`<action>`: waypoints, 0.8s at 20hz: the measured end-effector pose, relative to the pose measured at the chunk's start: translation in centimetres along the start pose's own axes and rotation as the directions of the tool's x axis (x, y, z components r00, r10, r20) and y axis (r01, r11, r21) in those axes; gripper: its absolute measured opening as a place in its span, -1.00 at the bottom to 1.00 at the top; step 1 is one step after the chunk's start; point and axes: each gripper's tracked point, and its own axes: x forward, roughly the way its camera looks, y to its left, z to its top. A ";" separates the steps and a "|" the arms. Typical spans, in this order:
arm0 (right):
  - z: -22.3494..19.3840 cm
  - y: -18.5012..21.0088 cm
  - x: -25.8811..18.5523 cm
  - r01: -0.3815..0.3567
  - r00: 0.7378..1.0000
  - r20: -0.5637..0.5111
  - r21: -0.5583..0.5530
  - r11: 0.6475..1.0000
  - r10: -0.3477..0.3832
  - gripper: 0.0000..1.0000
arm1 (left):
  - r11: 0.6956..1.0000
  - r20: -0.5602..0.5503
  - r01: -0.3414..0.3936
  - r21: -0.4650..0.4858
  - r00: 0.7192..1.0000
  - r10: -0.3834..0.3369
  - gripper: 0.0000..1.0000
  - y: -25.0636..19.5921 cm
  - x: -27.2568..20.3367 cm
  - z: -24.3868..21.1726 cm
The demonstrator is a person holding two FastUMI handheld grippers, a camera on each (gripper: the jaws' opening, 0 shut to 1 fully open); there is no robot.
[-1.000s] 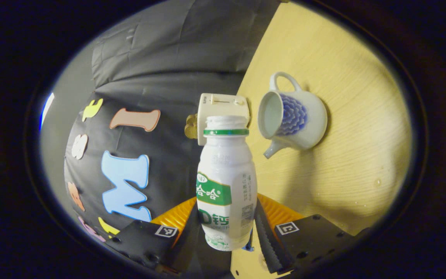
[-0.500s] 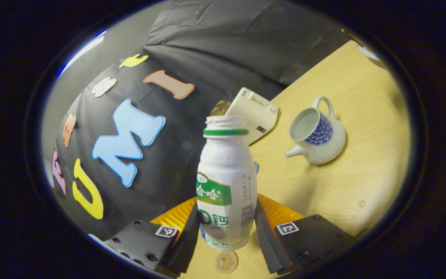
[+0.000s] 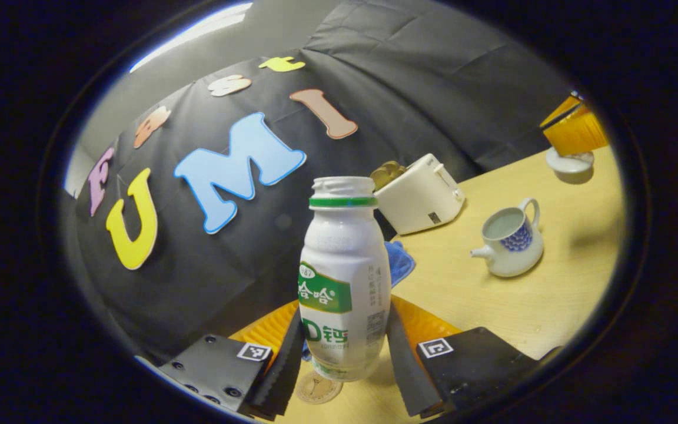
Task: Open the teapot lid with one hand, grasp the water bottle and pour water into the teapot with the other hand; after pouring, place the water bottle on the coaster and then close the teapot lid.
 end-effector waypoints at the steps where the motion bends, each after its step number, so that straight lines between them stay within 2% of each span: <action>1: 0.2 0.1 0.9 0.002 1.000 -0.001 -0.004 1.000 -0.002 -1.00 | 1.000 -0.002 -0.010 -0.028 1.000 0.010 0.60 0.5 -0.1 -0.1; 2: 0.3 0.2 1.7 0.008 1.000 -0.006 -0.016 1.000 -0.008 -0.94 | 0.998 -0.002 -0.010 -0.061 1.000 0.010 0.52 0.9 -0.3 -0.3; 3: 0.5 0.0 2.5 0.017 1.000 -0.004 -0.029 0.999 -0.017 -0.94 | 0.995 0.002 -0.008 -0.104 1.000 0.009 0.65 1.2 -0.6 -0.4; 5: 1.1 -0.1 3.9 0.037 0.999 0.008 -0.051 0.998 -0.037 -0.94 | 0.982 0.008 0.005 -0.191 1.000 -0.004 0.66 1.8 -1.2 -0.5; 7: 0.9 -0.1 5.6 0.046 0.999 -0.001 -0.053 0.998 -0.046 -1.00 | 0.961 0.022 0.011 -0.277 1.000 -0.005 0.52 2.8 -1.7 -0.3; 8: 0.6 0.1 6.4 0.043 0.999 -0.013 -0.046 0.998 -0.044 -1.00 | 0.952 0.022 0.011 -0.306 1.000 -0.005 0.38 3.2 -2.0 -0.4; 9: 0.2 0.2 7.1 0.043 0.999 -0.024 -0.042 0.998 -0.044 -0.94 | 0.947 0.020 0.006 -0.322 1.000 0.001 0.39 3.7 -2.0 -0.5; 10: -0.1 0.3 7.7 0.048 0.998 -0.030 -0.042 0.998 -0.049 -1.00 | 0.944 0.021 0.004 -0.331 1.000 0.003 0.65 4.1 -2.1 -0.8; 12: -0.8 0.5 8.8 0.049 0.998 -0.048 -0.044 0.998 -0.051 -0.94 | 0.932 0.023 0.018 -0.362 1.000 -0.010 0.65 4.4 -2.4 -1.2; 13: -1.2 0.7 9.1 0.044 0.997 -0.057 -0.040 0.998 -0.046 -1.00 | 0.924 0.022 0.028 -0.380 1.000 -0.021 0.65 4.3 -2.3 -1.4; 14: -1.5 1.0 9.3 0.038 0.997 -0.066 -0.040 0.998 -0.040 -0.94 | 0.920 0.016 0.033 -0.390 0.999 -0.029 0.65 4.3 -2.4 -1.6; 16: -1.7 1.0 9.7 0.042 0.997 -0.069 -0.048 0.998 -0.045 -0.94 | 0.919 0.014 0.024 -0.394 1.000 -0.020 0.65 5.0 -2.7 -1.7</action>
